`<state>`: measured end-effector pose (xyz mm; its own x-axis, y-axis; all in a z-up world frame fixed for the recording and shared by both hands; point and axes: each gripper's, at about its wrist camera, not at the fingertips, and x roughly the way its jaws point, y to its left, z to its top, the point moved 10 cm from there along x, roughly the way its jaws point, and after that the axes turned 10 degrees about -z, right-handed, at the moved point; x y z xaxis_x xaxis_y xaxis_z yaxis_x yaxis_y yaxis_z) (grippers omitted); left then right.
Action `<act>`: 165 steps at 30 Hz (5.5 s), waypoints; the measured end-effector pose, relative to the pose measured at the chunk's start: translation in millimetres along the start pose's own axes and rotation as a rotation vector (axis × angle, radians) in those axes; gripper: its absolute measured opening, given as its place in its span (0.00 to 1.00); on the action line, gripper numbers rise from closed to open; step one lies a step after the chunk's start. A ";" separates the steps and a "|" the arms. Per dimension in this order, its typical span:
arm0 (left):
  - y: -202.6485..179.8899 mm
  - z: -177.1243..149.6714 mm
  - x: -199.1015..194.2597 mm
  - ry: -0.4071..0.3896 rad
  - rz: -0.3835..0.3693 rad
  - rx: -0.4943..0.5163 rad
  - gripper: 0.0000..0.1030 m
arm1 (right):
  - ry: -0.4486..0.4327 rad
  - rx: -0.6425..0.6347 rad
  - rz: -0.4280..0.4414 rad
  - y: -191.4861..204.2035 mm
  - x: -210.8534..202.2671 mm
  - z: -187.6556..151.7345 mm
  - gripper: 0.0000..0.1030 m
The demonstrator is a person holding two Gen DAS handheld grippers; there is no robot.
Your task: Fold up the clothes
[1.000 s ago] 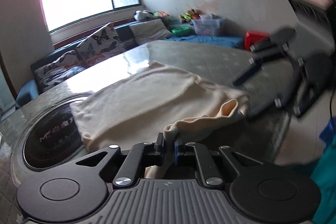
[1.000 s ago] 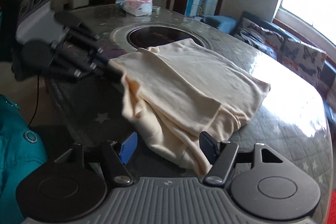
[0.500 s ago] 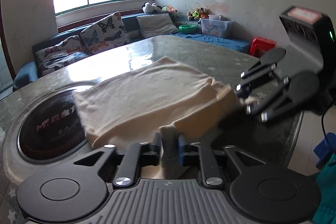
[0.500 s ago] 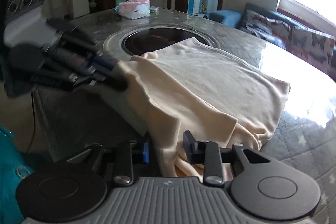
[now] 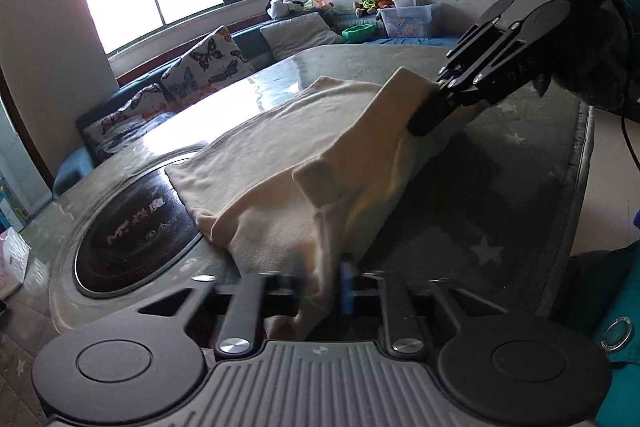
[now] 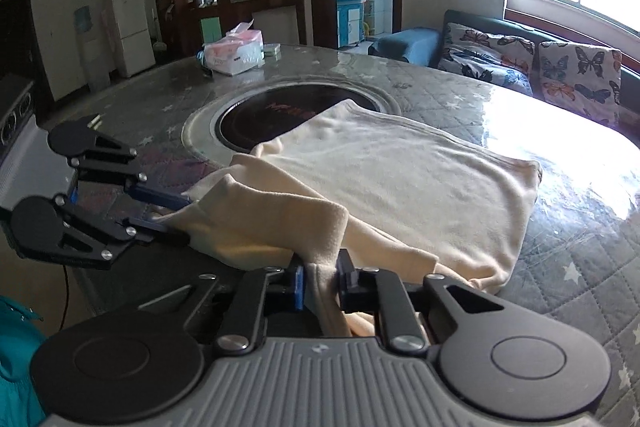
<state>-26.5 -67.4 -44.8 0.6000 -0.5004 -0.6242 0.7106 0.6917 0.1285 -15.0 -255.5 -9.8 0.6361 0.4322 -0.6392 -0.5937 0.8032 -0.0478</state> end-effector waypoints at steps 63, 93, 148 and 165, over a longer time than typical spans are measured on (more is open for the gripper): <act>138.4 59.0 68.0 -0.019 0.199 -0.359 0.15 | -0.019 0.116 -0.161 -72.8 99.0 71.2 0.68; 115.0 72.5 109.8 0.041 0.128 -0.354 0.15 | 0.011 0.232 -0.122 -73.5 114.2 44.7 0.57; 83.6 45.5 19.9 -0.102 0.219 -0.468 0.42 | 0.062 0.119 -0.098 -28.9 125.0 80.2 1.00; 69.8 29.8 30.3 -0.080 0.179 -0.481 0.44 | 0.103 0.109 -0.055 -14.9 151.0 90.1 1.00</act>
<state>52.2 -49.8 -31.8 0.7361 -0.3773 -0.5619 0.3560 0.9219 -0.1527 134.3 -165.2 -36.5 0.6086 0.3468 -0.7137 -0.4990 0.8666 -0.0044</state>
